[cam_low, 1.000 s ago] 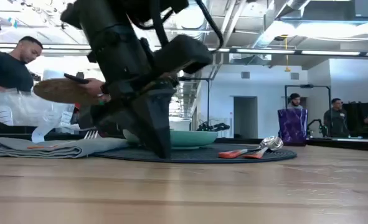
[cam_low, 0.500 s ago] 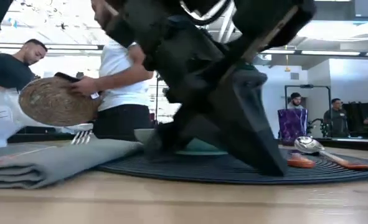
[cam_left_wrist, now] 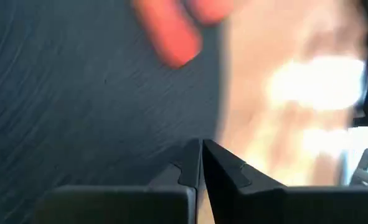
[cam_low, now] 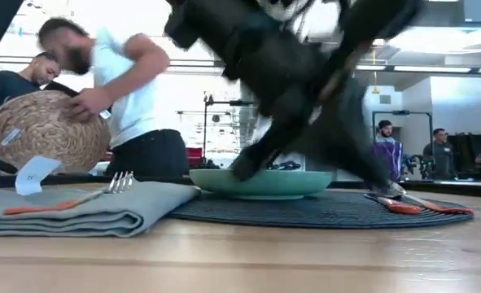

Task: Set table place
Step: Move the gray table napkin to the middle left of the blue placemat, then move the violet glass to the top right of the blue placemat

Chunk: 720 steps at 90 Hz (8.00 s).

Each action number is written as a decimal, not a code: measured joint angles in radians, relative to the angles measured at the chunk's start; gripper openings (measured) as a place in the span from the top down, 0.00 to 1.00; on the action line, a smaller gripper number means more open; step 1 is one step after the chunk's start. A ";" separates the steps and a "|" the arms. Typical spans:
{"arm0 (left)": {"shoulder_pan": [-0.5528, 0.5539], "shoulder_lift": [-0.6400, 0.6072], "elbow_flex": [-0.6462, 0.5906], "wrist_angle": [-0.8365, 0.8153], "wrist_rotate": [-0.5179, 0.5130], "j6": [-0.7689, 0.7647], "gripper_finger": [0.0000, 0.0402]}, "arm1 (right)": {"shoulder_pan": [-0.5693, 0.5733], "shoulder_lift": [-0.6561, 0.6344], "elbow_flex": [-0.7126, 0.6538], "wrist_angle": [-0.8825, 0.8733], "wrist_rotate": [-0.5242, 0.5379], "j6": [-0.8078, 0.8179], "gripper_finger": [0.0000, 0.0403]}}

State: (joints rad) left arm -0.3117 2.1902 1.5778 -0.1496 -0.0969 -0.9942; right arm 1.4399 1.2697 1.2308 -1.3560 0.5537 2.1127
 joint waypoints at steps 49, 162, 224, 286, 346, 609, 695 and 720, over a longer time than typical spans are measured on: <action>-0.138 -0.181 0.041 -0.702 -0.305 -0.015 1.00 | 0.000 0.000 0.000 0.007 0.030 -0.053 1.00; -0.455 -0.450 -0.571 -0.501 -0.489 -1.007 1.00 | -0.009 0.000 0.000 0.029 0.074 -0.044 1.00; -0.461 -0.450 -0.601 -0.476 -0.565 -1.061 1.00 | -0.009 0.000 0.000 -0.020 0.074 -0.053 1.00; -0.431 -0.439 -0.701 -0.271 -0.450 -1.073 1.00 | -0.009 0.000 0.000 -0.026 0.074 -0.052 1.00; -0.371 -0.459 -0.702 -0.528 -0.321 -1.166 1.00 | -0.009 0.000 0.000 -0.027 0.074 -0.049 1.00; -0.026 -0.859 -0.458 -0.076 -0.719 0.103 1.00 | -0.510 -0.246 -0.079 -0.216 0.503 -0.294 1.00; 0.322 -1.518 -0.800 -0.229 -0.528 0.286 1.00 | -1.623 -0.577 -0.171 0.208 0.083 -1.050 1.00; 0.347 -1.545 -0.801 -0.229 -0.456 0.315 1.00 | -2.424 -0.315 0.107 0.423 -0.776 -1.553 1.00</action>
State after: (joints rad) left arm 0.0349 0.6454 0.7773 -0.3785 -0.5528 -0.6789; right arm -0.9841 0.9551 1.3381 -0.9328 -0.2227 0.5595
